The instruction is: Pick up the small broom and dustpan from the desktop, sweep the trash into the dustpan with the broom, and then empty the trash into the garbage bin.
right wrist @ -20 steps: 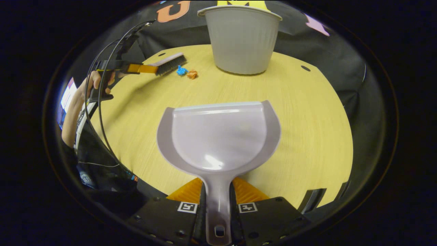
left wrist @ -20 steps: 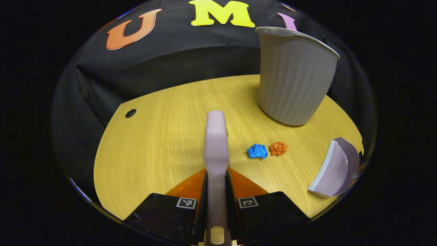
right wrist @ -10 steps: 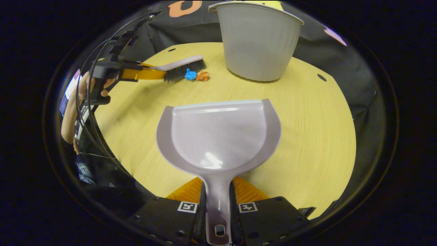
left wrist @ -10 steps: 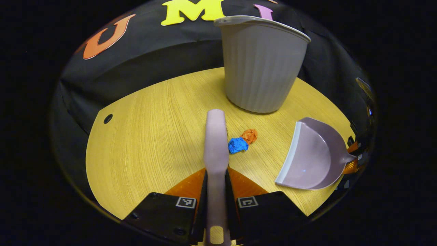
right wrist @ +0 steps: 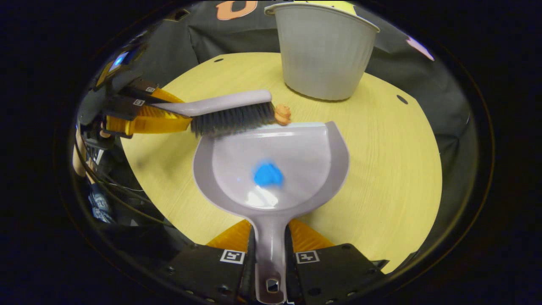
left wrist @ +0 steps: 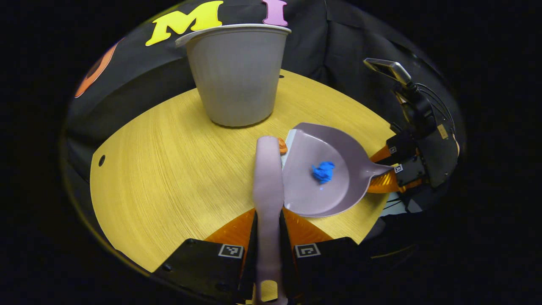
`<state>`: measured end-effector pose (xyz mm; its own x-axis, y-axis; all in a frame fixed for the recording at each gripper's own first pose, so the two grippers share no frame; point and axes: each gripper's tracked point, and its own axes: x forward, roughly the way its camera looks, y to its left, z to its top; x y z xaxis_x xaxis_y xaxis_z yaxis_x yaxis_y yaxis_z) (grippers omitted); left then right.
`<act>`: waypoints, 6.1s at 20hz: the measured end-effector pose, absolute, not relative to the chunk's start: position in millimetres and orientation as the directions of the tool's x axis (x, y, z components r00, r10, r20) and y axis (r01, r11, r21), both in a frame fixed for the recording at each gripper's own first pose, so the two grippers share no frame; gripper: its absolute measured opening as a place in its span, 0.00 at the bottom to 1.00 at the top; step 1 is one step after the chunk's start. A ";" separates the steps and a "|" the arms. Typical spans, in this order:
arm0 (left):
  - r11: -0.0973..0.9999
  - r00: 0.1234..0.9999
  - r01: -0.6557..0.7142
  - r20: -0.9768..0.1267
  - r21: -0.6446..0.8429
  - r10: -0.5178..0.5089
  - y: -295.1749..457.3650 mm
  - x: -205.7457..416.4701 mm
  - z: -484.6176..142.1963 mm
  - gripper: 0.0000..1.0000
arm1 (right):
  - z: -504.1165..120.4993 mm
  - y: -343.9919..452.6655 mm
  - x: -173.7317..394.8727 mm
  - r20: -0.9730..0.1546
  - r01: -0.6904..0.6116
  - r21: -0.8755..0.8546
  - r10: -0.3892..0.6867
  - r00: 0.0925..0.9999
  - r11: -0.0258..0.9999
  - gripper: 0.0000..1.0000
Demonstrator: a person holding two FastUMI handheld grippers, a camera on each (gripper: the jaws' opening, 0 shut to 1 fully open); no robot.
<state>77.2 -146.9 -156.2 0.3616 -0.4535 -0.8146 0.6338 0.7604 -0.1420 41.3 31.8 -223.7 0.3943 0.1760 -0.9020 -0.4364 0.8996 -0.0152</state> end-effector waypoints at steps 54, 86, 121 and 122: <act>0.925 0.535 0.373 -0.799 -0.067 -0.274 -28.6 41.0 -126.0 0.30 | -61.0 22.7 93.4 -0.779 -0.252 -0.039 0.129 0.614 0.967 0.28; 0.954 0.587 0.294 -0.776 -0.063 -0.232 4.1 39.6 -132.1 0.30 | 27.5 21.8 274.1 -0.474 -0.262 -0.834 -0.385 0.792 0.486 0.29; 1.000 0.566 0.025 -0.825 0.014 -0.002 -22.1 15.6 -181.4 0.33 | -331.0 76.3 23.9 -0.786 0.037 0.023 -0.005 0.619 0.999 0.31; 0.999 0.575 0.025 -0.818 0.023 0.005 -20.7 17.8 -180.4 0.34 | -330.7 76.7 24.7 -0.780 0.045 0.035 -0.001 0.626 0.998 0.29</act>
<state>17.8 -20.7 -180.4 0.5749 0.0049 -0.8182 0.0246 0.9994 0.0233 24.7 76.7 -330.7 0.6259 -0.0006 -0.7799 0.0450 0.9984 0.0353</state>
